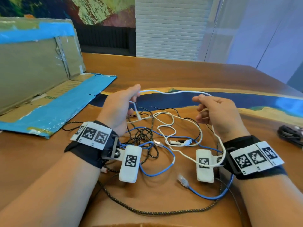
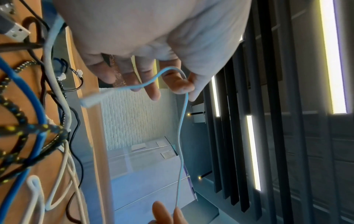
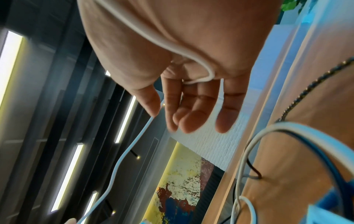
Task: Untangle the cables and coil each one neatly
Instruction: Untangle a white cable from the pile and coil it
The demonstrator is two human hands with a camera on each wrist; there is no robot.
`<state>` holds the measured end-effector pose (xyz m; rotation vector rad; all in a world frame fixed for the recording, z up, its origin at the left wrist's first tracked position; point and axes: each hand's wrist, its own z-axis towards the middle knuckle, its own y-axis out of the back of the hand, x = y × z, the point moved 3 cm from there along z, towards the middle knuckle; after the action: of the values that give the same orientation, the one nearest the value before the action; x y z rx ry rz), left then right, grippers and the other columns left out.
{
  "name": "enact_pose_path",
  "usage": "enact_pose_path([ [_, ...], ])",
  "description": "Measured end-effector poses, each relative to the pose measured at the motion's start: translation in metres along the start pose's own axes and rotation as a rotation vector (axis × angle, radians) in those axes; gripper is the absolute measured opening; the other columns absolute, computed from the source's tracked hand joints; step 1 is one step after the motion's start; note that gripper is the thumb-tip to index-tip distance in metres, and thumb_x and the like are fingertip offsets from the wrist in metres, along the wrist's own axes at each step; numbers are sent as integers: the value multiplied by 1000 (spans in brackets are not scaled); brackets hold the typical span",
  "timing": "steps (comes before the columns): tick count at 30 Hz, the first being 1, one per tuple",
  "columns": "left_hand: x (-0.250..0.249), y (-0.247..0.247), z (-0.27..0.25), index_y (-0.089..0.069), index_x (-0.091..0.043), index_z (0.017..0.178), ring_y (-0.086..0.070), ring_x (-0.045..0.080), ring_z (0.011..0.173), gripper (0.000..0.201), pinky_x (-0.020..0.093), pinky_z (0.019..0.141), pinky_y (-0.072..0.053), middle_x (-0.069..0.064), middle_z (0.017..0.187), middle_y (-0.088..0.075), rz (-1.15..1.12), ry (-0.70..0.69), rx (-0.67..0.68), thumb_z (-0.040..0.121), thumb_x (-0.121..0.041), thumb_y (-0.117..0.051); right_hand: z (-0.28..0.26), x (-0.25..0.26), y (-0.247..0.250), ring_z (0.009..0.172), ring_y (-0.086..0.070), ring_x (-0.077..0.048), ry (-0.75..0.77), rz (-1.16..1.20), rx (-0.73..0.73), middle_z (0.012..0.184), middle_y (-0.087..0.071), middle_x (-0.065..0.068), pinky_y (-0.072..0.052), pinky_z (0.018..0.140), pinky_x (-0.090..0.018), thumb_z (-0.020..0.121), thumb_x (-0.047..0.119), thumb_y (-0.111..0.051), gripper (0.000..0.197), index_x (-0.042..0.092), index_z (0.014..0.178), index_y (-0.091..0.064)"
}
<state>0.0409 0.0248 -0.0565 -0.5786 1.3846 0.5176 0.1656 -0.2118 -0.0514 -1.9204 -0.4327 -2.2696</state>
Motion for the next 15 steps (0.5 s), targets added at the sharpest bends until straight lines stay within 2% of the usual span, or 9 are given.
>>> enact_pose_path([
  [2,-1,1,2,-50,-24,51,-58,20,100,53,43,87,-41,-5,88,-66,-49,-5,5,99,-45,-59,-4,3,-2,81,-64,-13,36,-128,60,85,-72,0,-53,78,-35,100,32,-63,28,14,87,-80],
  [4,-4,-3,-2,-47,-23,60,-60,19,82,49,44,88,-44,-2,70,-56,-102,-17,94,105,-40,-51,-7,8,-3,97,-61,-3,148,-234,29,96,-70,0,-46,88,-32,96,30,-69,23,13,84,-77],
  [6,-7,-9,-9,-45,-19,67,-51,17,61,45,42,85,-49,-1,60,-39,-141,-4,210,108,-37,-46,-10,15,-2,119,-53,-2,286,-268,-66,116,-63,11,-38,102,-33,91,30,-74,13,18,90,-71],
  [8,-9,-16,-17,-46,-17,71,-38,15,51,42,36,73,-53,-2,56,-28,-108,12,312,108,-36,-44,-13,19,-6,133,-48,-1,394,-215,-12,134,-55,19,-34,111,-31,90,30,-76,19,28,105,-64],
  [10,-10,-22,-24,-51,-14,75,-31,14,47,40,30,60,-48,-5,51,-27,-67,13,388,108,-35,-45,-19,18,-19,135,-50,0,415,-130,199,140,-57,15,-38,113,-33,90,29,-76,39,33,124,-57],
  [12,-9,-27,-29,-55,-11,78,-28,13,44,38,27,53,-44,-6,49,-27,-76,22,442,107,-34,-46,-26,13,-35,130,-55,1,352,-113,399,135,-64,8,-45,106,-30,93,25,-74,49,32,136,-53],
  [13,-9,-29,-30,-56,-11,78,-27,13,44,38,27,52,-43,-5,48,-26,-85,26,464,107,-35,-47,-29,11,-40,122,-61,1,322,-117,445,127,-70,3,-49,100,-26,95,21,-72,45,29,136,-55],
  [15,-9,-31,-32,-55,-13,73,-23,14,45,39,27,50,-39,-3,50,-22,-94,22,491,103,-37,-52,-29,11,-42,95,-70,-6,319,-102,406,97,-75,-8,-54,86,-23,97,15,-68,28,24,123,-67],
])
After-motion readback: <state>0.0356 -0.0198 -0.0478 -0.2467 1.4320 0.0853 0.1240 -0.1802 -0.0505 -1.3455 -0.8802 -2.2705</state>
